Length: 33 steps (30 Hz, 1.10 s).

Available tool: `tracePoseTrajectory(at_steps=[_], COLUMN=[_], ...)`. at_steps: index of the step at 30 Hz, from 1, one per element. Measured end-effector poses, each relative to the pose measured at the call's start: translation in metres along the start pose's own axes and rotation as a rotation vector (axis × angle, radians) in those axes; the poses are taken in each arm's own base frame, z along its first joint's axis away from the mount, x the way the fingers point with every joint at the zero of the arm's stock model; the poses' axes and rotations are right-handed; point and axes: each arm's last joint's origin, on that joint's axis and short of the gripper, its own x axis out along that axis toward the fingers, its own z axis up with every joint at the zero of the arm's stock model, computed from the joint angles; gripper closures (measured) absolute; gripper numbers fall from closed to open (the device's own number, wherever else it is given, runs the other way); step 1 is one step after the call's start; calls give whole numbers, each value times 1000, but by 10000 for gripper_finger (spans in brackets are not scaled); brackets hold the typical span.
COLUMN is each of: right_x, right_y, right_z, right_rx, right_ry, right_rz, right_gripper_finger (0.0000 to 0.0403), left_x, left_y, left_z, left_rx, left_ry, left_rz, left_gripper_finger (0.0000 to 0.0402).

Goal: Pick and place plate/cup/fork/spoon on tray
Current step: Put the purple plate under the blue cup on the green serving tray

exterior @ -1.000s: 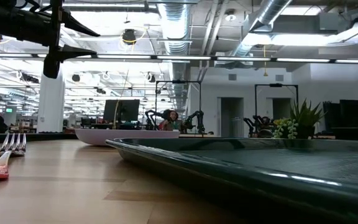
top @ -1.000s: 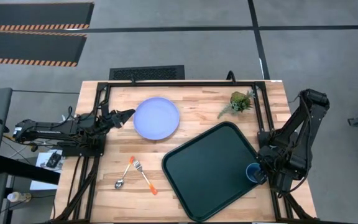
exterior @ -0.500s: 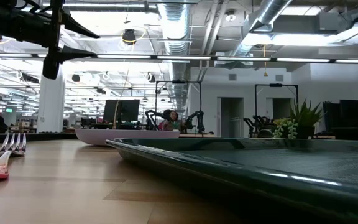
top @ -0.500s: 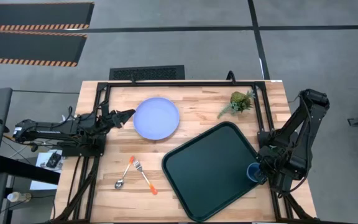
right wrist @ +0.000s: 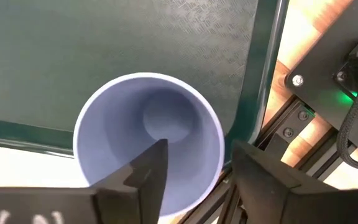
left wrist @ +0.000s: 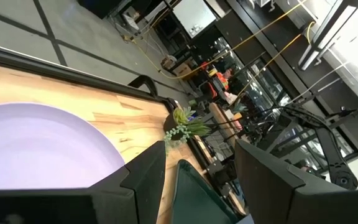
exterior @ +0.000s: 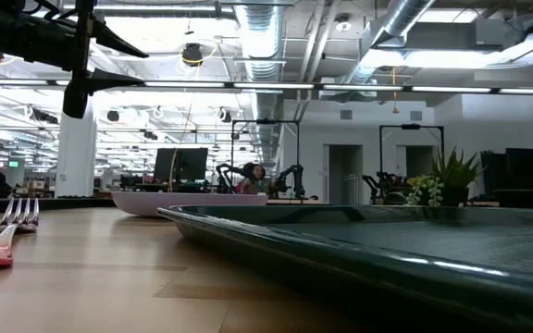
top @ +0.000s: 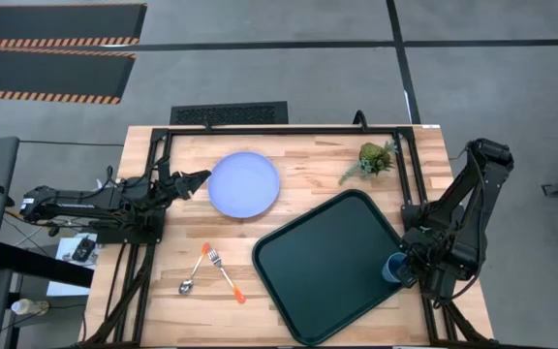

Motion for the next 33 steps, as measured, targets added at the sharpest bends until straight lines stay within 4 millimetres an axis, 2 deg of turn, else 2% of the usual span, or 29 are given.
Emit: tracePoseTrajectory(at_steps=[5,10,16,21,27,33], right_x=[-10,-44,-87,-103,-92,-53], right_y=[-6,-11,-13,-6,7,23], right_z=[6,24,70,122,192,256], right_rx=[33,109,138,150,158,107], right_ry=[27,33,-82,-263,-390,-368], right_rz=[53,237,430,443,402,356], right_gripper_finger=[163,153,153,152,152,152], left_x=[0,0,0,0,0,0], left_y=[0,0,0,0,0,0], left_z=[0,0,0,0,0,0], left_rx=[1,0,1,8,24,24], left_ry=[0,0,0,0,6,6], left_rz=[0,-1,-2,-2,-6,-6], left_gripper_finger=[226,226,226,226,226,226])
